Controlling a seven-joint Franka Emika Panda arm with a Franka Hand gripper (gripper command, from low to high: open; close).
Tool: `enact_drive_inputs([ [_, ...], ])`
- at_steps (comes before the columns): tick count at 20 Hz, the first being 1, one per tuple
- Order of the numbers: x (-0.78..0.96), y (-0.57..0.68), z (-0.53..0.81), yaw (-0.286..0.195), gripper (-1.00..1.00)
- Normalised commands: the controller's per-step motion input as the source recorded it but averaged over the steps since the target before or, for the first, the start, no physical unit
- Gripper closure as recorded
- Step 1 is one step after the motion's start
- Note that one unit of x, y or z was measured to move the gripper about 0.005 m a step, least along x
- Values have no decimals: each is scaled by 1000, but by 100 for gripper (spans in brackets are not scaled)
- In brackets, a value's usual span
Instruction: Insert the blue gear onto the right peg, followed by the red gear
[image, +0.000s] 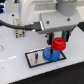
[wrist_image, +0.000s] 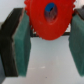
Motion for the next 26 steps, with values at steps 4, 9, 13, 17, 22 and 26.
enact_drive_inputs([
  [4,-129,-273,-113,0,100],
  [9,0,-268,-398,0,100],
  [13,0,-257,-544,0,100],
  [17,-39,-65,-185,0,100],
  [22,-71,63,533,0,-100],
  [26,-72,98,704,0,-100],
])
